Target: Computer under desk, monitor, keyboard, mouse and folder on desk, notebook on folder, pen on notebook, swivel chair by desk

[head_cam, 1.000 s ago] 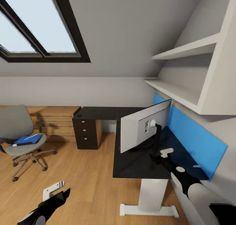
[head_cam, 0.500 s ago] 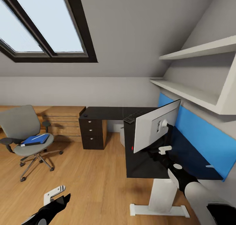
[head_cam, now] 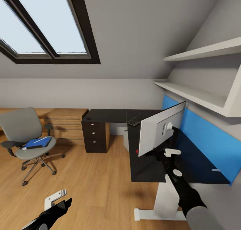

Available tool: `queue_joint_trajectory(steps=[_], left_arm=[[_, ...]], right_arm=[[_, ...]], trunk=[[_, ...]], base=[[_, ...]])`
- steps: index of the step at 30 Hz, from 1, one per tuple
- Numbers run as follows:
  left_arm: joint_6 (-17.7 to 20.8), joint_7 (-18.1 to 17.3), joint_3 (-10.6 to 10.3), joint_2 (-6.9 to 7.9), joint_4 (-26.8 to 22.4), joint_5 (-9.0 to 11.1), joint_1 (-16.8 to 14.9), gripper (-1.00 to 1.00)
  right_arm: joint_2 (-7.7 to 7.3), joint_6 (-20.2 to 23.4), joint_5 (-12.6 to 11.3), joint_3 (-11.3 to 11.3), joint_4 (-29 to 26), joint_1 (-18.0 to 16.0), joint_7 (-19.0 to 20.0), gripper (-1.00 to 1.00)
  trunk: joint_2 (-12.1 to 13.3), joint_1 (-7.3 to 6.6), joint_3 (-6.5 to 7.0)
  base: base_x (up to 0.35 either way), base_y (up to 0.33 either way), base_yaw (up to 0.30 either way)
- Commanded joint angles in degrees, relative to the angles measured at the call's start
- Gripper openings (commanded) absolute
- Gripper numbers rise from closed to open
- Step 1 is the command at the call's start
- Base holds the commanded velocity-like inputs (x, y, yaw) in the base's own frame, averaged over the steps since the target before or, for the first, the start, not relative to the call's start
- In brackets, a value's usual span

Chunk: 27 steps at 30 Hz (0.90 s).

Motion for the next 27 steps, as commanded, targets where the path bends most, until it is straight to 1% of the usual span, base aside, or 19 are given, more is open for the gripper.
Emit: queue_joint_trajectory(steps=[1,2,4,8,16,19,20,21,24,27], left_arm=[[0.22,0.42,0.04,-0.04,-0.09,0.63,0.01,1.0],[0.22,0.45,0.04,-0.05,-0.09,0.62,0.01,1.0],[0.22,0.48,0.04,-0.05,-0.09,0.62,-0.03,1.0],[0.22,0.5,0.04,-0.06,-0.09,0.61,-0.03,1.0],[0.22,0.45,0.04,-0.06,-0.09,0.53,-0.02,1.0],[0.18,0.39,0.04,-0.06,-0.09,0.51,-0.02,1.0],[0.17,0.38,0.04,-0.06,-0.09,0.51,-0.01,1.0],[0.14,0.34,0.04,-0.06,-0.09,0.51,-0.03,1.0],[0.14,0.34,0.04,-0.06,-0.09,0.51,-0.01,1.0],[0.14,0.34,0.04,-0.06,-0.09,0.51,0.0,1.0]], right_arm=[[0.1,0.35,-0.62,0.17,-1.56,0.82,-1.18,1.0],[0.43,1.42,-0.64,0.29,-4.93,2.69,-3.12,1.0],[0.62,1.97,-0.66,0.63,-7.27,4.05,-4.13,1.0],[0.72,2.36,-0.66,1.42,-9.61,5.35,-4.84,1.0],[0.76,2.54,-0.65,1.94,-11.18,5.99,-5.25,1.0],[0.76,2.54,-0.61,2.03,-11.17,6.01,-5.26,1.0],[0.76,2.54,-0.6,2.08,-11.17,6.02,-5.26,1.0],[0.82,2.54,-0.47,3.0,-11.16,6.03,-5.38,1.0],[0.84,2.54,0.47,4.27,-10.98,6.02,-5.48,1.0],[0.85,2.54,0.57,4.41,-10.93,6.02,-5.49,1.0]], trunk=[[-0.04,0.03,-0.03],[-0.04,0.03,-0.03],[-0.04,0.03,-0.03],[-0.04,0.03,-0.03],[-0.04,0.03,-0.03],[-0.04,0.03,-0.03],[-0.04,0.03,-0.03],[-0.04,0.03,-0.03],[-0.04,0.03,-0.03],[-0.04,0.03,-0.03]], base=[[0.0,0.001,0.0],[0.0,0.0,0.0],[0.0,0.0,0.0],[0.0,0.0,0.0],[0.0,0.001,0.0],[0.031,0.094,0.0],[0.073,0.17,0.0],[0.087,0.302,0.0],[0.036,0.318,0.0],[0.006,0.322,0.0]])
